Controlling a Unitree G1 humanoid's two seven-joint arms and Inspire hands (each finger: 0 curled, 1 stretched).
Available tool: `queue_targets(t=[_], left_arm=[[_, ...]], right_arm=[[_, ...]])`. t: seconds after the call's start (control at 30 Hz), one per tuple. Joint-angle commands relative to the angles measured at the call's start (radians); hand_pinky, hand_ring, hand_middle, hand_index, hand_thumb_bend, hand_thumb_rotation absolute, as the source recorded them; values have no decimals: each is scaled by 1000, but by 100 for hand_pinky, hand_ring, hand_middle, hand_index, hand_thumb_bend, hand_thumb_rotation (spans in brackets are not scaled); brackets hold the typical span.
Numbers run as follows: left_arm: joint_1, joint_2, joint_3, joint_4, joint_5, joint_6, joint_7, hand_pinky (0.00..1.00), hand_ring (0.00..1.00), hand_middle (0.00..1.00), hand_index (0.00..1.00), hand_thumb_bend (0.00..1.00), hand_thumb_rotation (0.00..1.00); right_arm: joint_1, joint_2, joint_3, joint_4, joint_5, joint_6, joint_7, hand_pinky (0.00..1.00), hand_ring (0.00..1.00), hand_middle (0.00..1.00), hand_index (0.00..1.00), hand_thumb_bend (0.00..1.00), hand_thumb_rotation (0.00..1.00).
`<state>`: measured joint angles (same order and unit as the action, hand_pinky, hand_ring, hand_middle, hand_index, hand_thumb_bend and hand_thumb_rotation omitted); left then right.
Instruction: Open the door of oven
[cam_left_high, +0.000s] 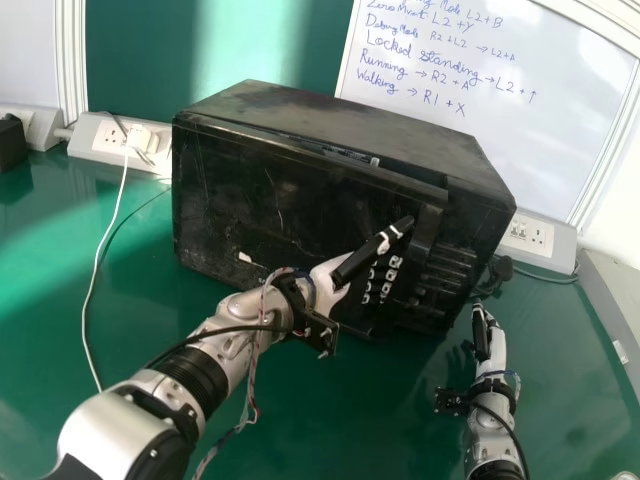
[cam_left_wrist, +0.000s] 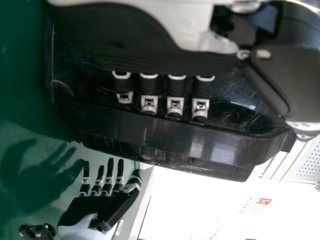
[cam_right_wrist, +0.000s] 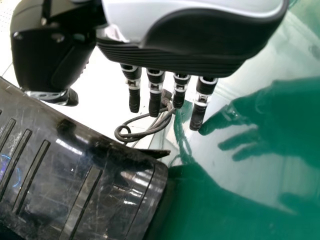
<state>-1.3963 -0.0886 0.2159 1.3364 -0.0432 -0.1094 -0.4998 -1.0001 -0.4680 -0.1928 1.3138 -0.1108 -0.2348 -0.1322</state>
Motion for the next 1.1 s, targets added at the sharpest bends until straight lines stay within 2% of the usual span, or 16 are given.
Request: queue_targets(t=[0.0, 0.23, 0.37, 0.47, 0.57, 0.73, 0.83, 0.97, 1.07], left_arm=[[-27, -42, 0, -3, -10, -2, -47, 23, 31, 39, 53, 99, 84], [-23, -43, -1, -5, -10, -10, -72, 16, 22, 31, 44, 98, 84], [-23, -42, 1, -5, -14, -10, -90, 12, 18, 28, 41, 98, 82], [-23, -41, 1, -6, -15, -9, -104, 11, 17, 26, 39, 99, 82], [-22, -39, -5, -6, -10, -17, -117, 10, 15, 24, 36, 100, 82], [-21, -34, -10, -7, -3, -23, -125, 5, 10, 18, 30, 100, 81], [-18, -29, -23, -7, 11, -35, -120, 4, 9, 17, 26, 100, 82], [-14, -25, -31, -8, 14, -47, -143, 3, 8, 15, 21, 100, 84], [-8, -24, -34, -12, 10, -55, -158, 3, 7, 14, 19, 99, 85]], right_arm=[[18, 17, 3, 23, 0, 19, 18, 79, 88, 93, 93, 63, 95], [16, 16, 8, 24, -4, 32, 17, 82, 90, 95, 96, 69, 99], [13, 18, 5, 23, -1, 34, 12, 80, 89, 95, 95, 66, 97], [13, 19, 1, 22, 4, 31, 19, 80, 90, 95, 95, 62, 95], [12, 20, 1, 21, 5, 31, 21, 81, 90, 95, 96, 65, 97], [15, 20, -6, 22, 10, 19, 24, 80, 90, 95, 95, 63, 95], [15, 15, 14, 23, -12, 25, 14, 80, 89, 94, 94, 67, 99], [15, 16, 5, 23, -2, 27, 20, 81, 89, 94, 94, 69, 98], [15, 16, 5, 24, -6, 23, 21, 83, 91, 96, 96, 67, 99]])
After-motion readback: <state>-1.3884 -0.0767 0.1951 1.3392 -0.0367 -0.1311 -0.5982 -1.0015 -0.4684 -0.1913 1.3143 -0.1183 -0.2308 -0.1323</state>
